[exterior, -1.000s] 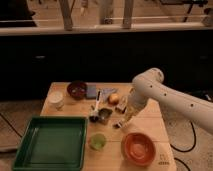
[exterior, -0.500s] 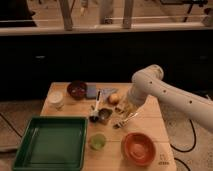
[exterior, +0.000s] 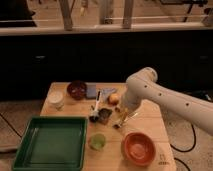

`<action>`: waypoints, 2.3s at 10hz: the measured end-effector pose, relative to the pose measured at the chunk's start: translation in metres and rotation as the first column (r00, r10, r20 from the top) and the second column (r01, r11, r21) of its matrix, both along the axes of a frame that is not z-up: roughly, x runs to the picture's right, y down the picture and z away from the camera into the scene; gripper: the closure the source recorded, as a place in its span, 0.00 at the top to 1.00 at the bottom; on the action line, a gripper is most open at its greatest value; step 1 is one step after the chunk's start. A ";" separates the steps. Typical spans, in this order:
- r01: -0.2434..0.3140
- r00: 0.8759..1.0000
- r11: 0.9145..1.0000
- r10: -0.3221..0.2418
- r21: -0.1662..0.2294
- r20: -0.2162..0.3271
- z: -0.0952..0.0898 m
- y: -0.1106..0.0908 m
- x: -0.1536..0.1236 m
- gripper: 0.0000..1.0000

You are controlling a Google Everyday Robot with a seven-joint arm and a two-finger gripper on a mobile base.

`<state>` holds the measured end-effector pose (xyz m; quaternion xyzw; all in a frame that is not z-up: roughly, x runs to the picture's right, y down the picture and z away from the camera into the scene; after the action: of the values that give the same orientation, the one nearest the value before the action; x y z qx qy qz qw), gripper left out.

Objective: Place banana in plastic cup

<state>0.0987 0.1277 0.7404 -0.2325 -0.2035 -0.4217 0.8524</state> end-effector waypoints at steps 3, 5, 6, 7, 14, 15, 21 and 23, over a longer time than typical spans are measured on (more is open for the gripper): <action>0.089 0.994 0.996 -0.089 -0.007 0.059 -0.014 0.016 -0.032 0.00; 0.137 0.988 0.990 -0.135 -0.024 0.078 -0.019 0.028 -0.043 0.00; 0.160 0.984 0.987 -0.157 -0.029 0.090 -0.021 0.032 -0.050 0.00; 0.175 0.980 0.984 -0.172 -0.030 0.100 -0.022 0.035 -0.056 0.00; 0.261 0.958 0.963 -0.250 -0.063 0.139 -0.034 0.059 -0.082 0.00; 0.265 0.957 0.962 -0.253 -0.069 0.143 -0.035 0.064 -0.084 0.00; 0.277 0.952 0.953 -0.255 -0.120 0.170 -0.038 0.095 -0.100 0.00; 0.284 0.949 0.950 -0.260 -0.130 0.177 -0.038 0.101 -0.110 0.00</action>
<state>-0.0109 0.2285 0.7026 -0.2893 -0.2679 -0.5356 0.7468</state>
